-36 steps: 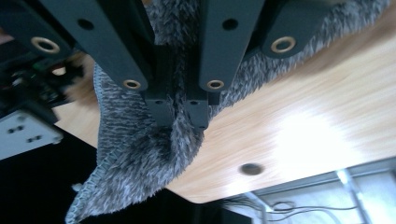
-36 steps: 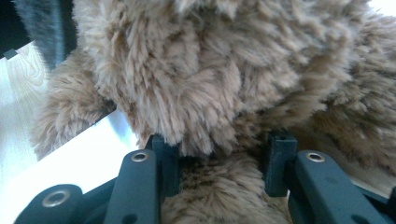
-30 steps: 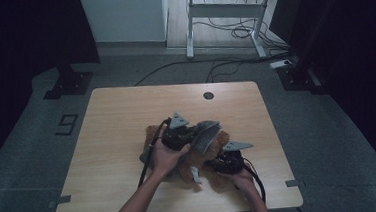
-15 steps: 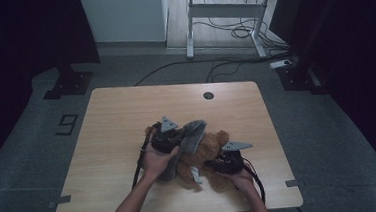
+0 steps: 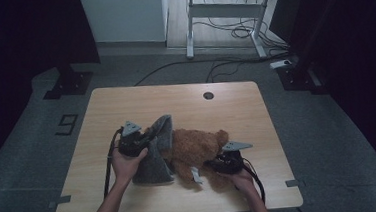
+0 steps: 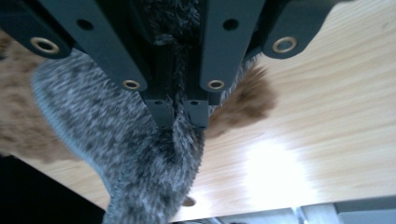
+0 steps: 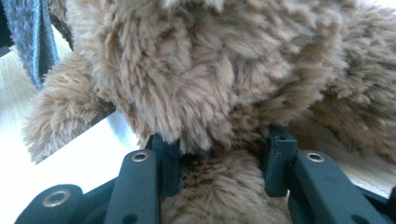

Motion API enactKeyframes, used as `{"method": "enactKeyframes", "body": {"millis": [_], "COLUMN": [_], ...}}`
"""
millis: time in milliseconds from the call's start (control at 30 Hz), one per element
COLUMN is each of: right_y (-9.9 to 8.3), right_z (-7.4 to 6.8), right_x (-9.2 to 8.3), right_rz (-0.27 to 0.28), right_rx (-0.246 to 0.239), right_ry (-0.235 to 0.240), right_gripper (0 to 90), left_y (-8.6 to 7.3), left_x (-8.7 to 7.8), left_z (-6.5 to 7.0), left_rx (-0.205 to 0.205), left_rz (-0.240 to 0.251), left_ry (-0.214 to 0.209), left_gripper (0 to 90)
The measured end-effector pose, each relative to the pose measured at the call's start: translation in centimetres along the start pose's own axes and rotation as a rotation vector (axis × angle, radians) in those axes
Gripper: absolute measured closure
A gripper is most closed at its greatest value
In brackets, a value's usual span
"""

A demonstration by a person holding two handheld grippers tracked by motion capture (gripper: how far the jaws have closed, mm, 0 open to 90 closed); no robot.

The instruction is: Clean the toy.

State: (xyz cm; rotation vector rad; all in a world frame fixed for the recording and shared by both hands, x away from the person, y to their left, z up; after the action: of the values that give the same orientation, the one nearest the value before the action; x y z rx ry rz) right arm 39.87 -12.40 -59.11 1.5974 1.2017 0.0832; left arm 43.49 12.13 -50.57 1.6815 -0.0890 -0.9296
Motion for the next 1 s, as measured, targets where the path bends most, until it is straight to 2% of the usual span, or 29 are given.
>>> {"method": "enactKeyframes", "body": {"millis": [67,133,233,400,467,567,600,700,833,900,933,1000], "right_y": [0.0,0.0,0.0,0.2,0.5,1.1,1.4,2.0,2.3,2.3,2.3,2.2], "right_z": [0.0,0.0,0.1,0.4,0.6,1.1,1.4,2.3,2.7,2.7,2.6,2.6], "right_x": [0.0,0.0,0.0,0.2,0.4,0.8,0.9,1.2,1.3,1.3,1.3,1.3], "right_rz": [0.0,0.0,-0.001,-0.001,-0.003,-0.004,-0.001,0.004,0.011,0.011,0.013,0.017], "right_rx": [0.0,0.002,0.004,0.004,-0.002,-0.013,-0.011,0.009,0.009,0.006,0.006,0.006], "right_ry": [0.0,0.001,0.001,-0.008,-0.026,-0.048,-0.061,-0.074,-0.078,-0.079,-0.08,-0.084], "right_gripper": [58.8,58.8,58.9,59.4,59.9,60.1,60.3,60.4,60.4,60.4,60.4,60.4], "left_y": [-1.0,-1.9,-3.1,-5.5,-5.7,-5.5,-5.1,-3.8,-0.3,1.8,3.2,4.9], "left_x": [0.0,0.1,0.3,1.5,2.0,2.7,2.9,2.6,1.5,1.2,1.2,1.5], "left_z": [-0.9,-1.6,-2.2,-2.5,-2.5,-2.7,-2.9,-3.1,-2.9,-2.1,-1.2,0.7], "left_rx": [-0.015,-0.034,-0.077,-0.116,-0.136,-0.145,-0.154,-0.131,-0.088,-0.06,-0.041,0.0], "left_rz": [-0.016,-0.034,-0.039,-0.085,-0.087,-0.093,-0.092,-0.081,-0.02,0.016,0.038,0.054], "left_ry": [0.023,0.029,0.019,0.008,0.004,0.006,0.007,0.017,0.014,0.0,-0.02,-0.052], "left_gripper": [84.4,84.5,84.5,84.5,84.5,84.5,84.5,84.7,84.6,84.5,84.5,84.4]}}
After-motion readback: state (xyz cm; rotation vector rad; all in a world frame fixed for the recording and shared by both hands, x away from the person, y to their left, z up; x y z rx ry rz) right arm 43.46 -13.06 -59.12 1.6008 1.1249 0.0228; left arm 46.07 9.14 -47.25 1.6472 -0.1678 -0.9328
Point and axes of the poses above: each handheld gripper's, and its own axes: x roughly forward along the jaws, y roughly out of its top, z roughly to its right, the point moved 9 cm from there along x, roughly forward along the jaws, and after that the axes turned 11 degrees about x, right-handed, at the moved point
